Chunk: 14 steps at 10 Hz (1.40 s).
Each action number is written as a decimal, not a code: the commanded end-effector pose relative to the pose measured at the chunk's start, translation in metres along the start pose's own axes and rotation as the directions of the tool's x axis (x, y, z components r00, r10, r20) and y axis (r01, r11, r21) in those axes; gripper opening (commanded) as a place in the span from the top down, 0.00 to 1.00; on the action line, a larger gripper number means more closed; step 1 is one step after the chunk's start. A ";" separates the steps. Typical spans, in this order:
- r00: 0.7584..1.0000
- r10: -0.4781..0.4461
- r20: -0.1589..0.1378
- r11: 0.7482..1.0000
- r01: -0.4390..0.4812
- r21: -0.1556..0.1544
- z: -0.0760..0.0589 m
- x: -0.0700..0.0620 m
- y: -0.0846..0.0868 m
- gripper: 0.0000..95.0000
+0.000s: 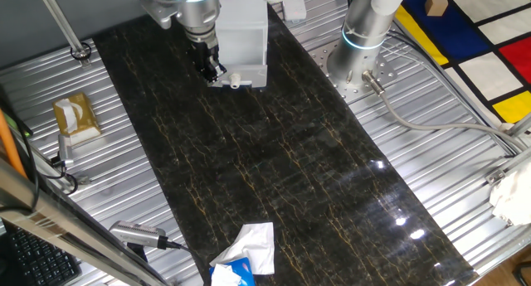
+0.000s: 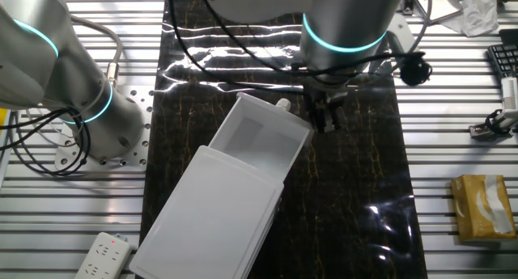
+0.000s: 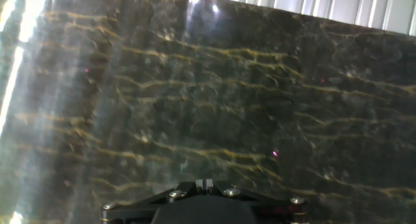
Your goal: Use the gripper to push and close the drawer
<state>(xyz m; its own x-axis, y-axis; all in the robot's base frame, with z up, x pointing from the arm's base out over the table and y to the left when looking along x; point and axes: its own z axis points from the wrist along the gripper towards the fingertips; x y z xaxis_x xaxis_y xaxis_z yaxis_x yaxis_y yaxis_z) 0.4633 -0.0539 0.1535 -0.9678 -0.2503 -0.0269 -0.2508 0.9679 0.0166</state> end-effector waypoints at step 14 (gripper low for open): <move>0.991 -0.050 -0.127 0.999 0.047 -0.023 -0.003 0.030 -0.014 1.00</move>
<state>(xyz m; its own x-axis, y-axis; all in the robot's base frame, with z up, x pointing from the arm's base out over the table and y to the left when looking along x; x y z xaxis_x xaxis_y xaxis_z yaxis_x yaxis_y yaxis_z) 0.4374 -0.0749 0.1570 -0.9486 -0.3007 0.0992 -0.2983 0.9537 0.0384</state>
